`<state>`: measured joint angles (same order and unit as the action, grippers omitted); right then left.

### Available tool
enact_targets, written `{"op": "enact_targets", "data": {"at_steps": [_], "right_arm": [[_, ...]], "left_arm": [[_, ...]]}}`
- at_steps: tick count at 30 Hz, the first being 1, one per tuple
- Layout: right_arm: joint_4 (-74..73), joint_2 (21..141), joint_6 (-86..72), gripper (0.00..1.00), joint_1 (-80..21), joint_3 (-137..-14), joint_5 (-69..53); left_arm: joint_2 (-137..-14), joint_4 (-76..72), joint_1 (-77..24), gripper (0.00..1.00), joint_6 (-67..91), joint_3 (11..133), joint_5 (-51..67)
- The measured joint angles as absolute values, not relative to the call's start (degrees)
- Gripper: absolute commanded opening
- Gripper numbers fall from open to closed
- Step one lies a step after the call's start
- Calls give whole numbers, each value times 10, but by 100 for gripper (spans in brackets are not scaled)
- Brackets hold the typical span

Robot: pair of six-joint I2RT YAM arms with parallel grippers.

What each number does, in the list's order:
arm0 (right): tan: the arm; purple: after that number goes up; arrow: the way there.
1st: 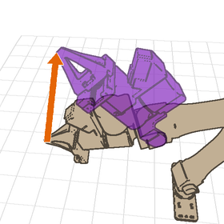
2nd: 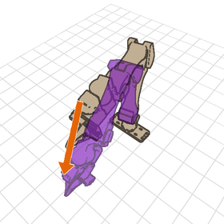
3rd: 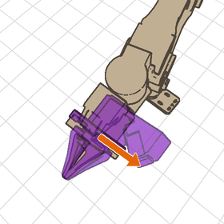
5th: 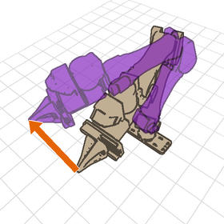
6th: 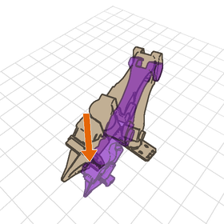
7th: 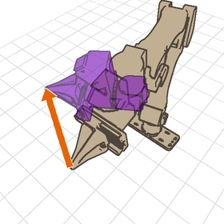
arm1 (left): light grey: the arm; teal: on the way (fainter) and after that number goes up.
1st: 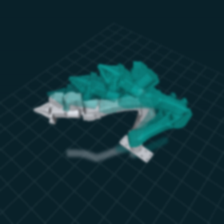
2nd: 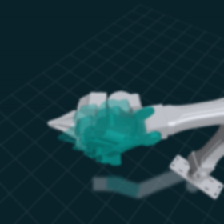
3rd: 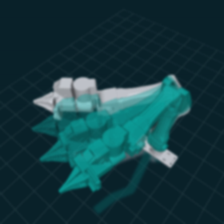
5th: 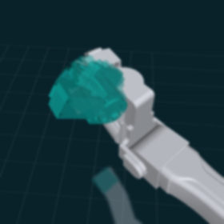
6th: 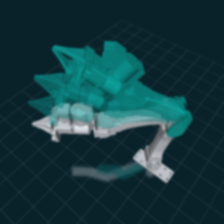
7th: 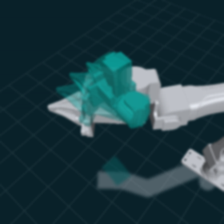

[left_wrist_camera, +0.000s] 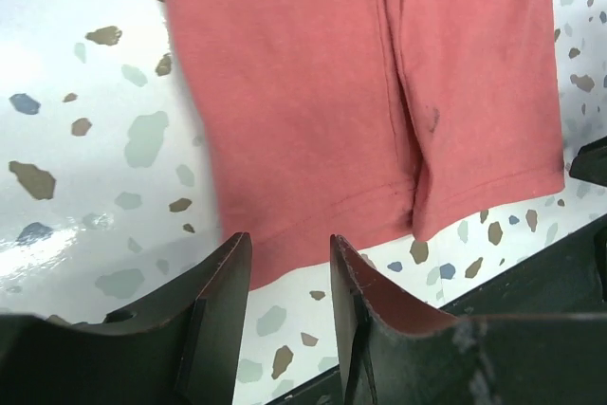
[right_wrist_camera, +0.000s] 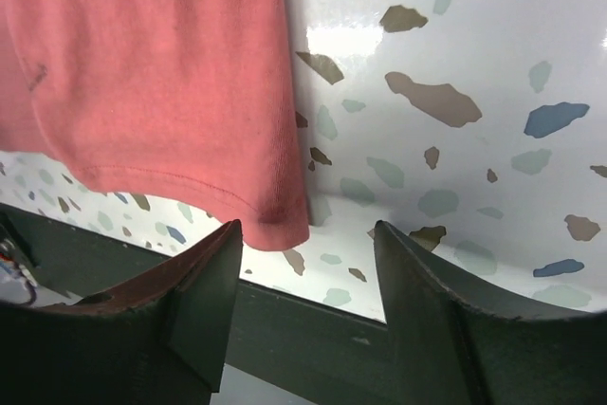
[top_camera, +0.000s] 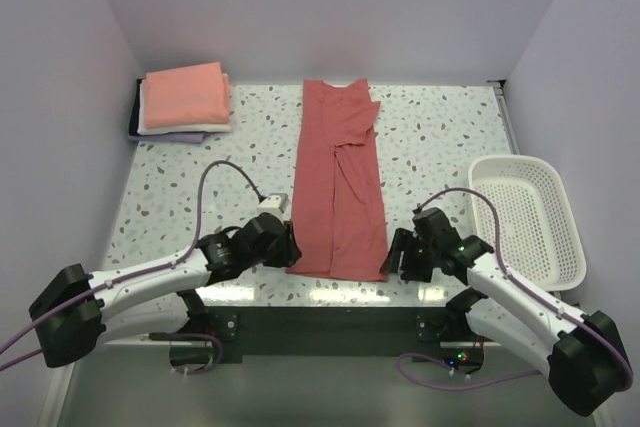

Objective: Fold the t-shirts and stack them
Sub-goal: Fold the tshirt

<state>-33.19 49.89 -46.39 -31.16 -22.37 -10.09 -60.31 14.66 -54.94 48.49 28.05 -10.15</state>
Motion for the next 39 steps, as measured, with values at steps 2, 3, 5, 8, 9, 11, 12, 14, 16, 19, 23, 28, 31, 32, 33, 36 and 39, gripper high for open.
{"op": "enact_targets", "data": {"at_steps": [2,3,5,8,9,11,12,14,16,19,23,28,31,32,33,36,39], "right_arm": [[-331,498,-464,54,-300,-223,-102],[-331,502,-464,51,-294,-223,-104],[-328,514,-464,45,-285,-222,-110],[-318,543,-465,38,-278,-222,-122],[-314,549,-465,37,-278,-222,-126],[-302,561,-465,37,-277,-221,-136],[-298,563,-465,37,-277,-220,-139],[-290,567,-465,37,-277,-219,-146],[-284,571,-465,37,-277,-219,-149],[-280,575,-465,36,-277,-219,-153],[-277,578,-465,36,-277,-218,-160],[-277,576,-465,36,-277,-218,-161],[-278,571,-465,37,-277,-218,-162],[-278,569,-465,37,-277,-218,-162],[-278,566,-465,37,-277,-218,-163],[-278,557,-465,37,-277,-218,-165],[-278,548,-465,37,-277,-218,-167]], "left_arm": [[-583,147,-537,44,485,267,-100],[-578,147,-533,44,485,263,-98],[-578,143,-524,44,485,253,-91],[-592,138,-513,45,485,242,-83],[-598,135,-509,46,484,238,-81],[-608,125,-501,46,484,230,-74],[-612,119,-497,46,484,226,-70],[-617,111,-491,46,484,219,-64],[-621,102,-489,46,482,216,-58],[-626,90,-488,45,482,214,-49],[-627,71,-488,42,482,206,-38],[-629,47,-488,35,485,196,-25],[-635,33,-488,31,489,192,-17],[-637,30,-488,29,490,190,-16],[-637,26,-488,26,491,188,-15],[-636,20,-488,20,499,183,-13],[-633,19,-489,16,505,179,-12]]}}
